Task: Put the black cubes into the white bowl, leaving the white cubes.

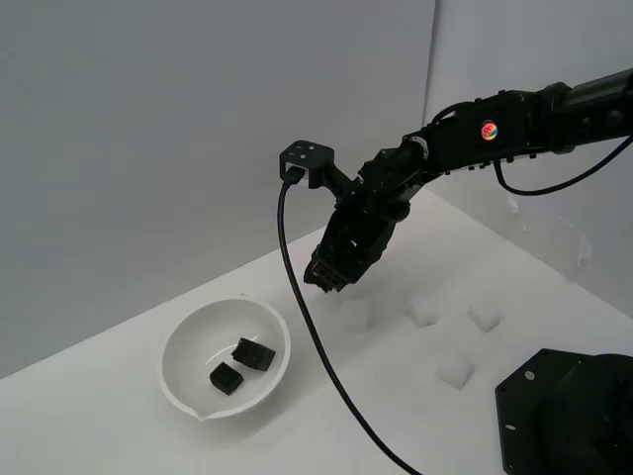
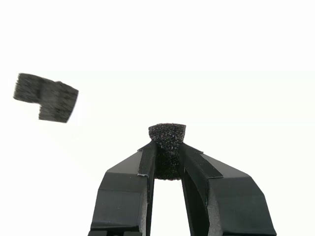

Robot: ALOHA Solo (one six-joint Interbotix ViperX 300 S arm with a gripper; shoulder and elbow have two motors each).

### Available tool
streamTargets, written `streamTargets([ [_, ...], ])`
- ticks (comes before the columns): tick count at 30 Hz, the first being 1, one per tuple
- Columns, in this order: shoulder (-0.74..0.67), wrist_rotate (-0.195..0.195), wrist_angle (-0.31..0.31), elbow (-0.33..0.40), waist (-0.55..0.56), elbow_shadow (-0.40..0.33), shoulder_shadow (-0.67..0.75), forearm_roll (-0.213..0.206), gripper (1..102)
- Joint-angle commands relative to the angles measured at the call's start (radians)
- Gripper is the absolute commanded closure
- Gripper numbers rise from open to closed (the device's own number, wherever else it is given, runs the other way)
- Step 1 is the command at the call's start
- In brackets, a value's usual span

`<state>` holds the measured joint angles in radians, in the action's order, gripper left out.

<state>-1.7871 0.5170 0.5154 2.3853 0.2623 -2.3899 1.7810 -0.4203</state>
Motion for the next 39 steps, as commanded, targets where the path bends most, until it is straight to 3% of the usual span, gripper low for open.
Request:
streamTargets([
  [1,-0.071,0.003,0.021,-0.017,0.005,0.026,0.077,-0.005,100],
  [8,-0.183,-0.012,0.063,-0.043,0.029,0.052,0.186,-0.031,100],
  [16,-0.225,-0.098,0.061,-0.066,0.149,0.074,0.23,-0.044,100],
  [25,-0.189,-0.118,0.021,-0.112,0.276,0.123,0.192,-0.103,100],
  [30,-0.138,-0.118,-0.002,-0.127,0.319,0.14,0.141,-0.11,100],
  [32,-0.126,-0.118,-0.005,-0.127,0.322,0.137,0.132,-0.115,94],
  [35,-0.118,-0.118,-0.008,-0.127,0.322,0.138,0.124,-0.129,69],
  [39,-0.109,-0.118,-0.023,-0.127,0.322,0.14,0.114,-0.155,49],
])
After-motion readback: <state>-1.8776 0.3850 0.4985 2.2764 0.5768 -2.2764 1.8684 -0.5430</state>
